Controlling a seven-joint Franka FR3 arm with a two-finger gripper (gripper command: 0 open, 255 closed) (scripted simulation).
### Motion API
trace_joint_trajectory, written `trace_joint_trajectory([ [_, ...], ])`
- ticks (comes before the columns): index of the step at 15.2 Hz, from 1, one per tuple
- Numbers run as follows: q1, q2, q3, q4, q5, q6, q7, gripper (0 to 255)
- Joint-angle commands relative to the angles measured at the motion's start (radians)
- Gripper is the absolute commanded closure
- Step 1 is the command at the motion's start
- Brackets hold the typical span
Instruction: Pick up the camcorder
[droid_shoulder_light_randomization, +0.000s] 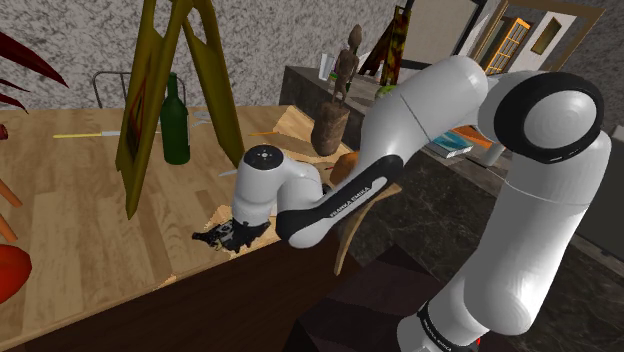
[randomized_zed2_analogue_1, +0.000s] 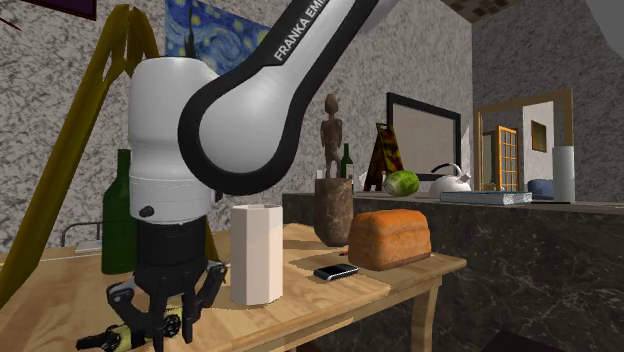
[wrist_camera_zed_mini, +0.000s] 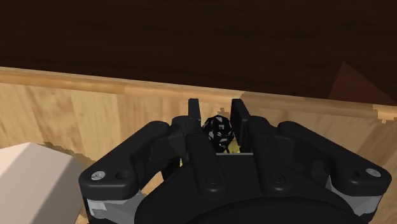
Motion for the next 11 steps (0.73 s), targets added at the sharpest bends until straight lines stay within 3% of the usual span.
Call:
trace_joint_trajectory([
  [1, -0.011, -0.026, 0.017, -0.002, 0.033, -0.018, -0.025, 255],
  [9, -0.046, -0.122, 0.066, 0.003, 0.156, -0.093, -0.122, 255],
  [11, -0.046, -0.124, 0.066, 0.003, 0.158, -0.094, -0.123, 255],
])
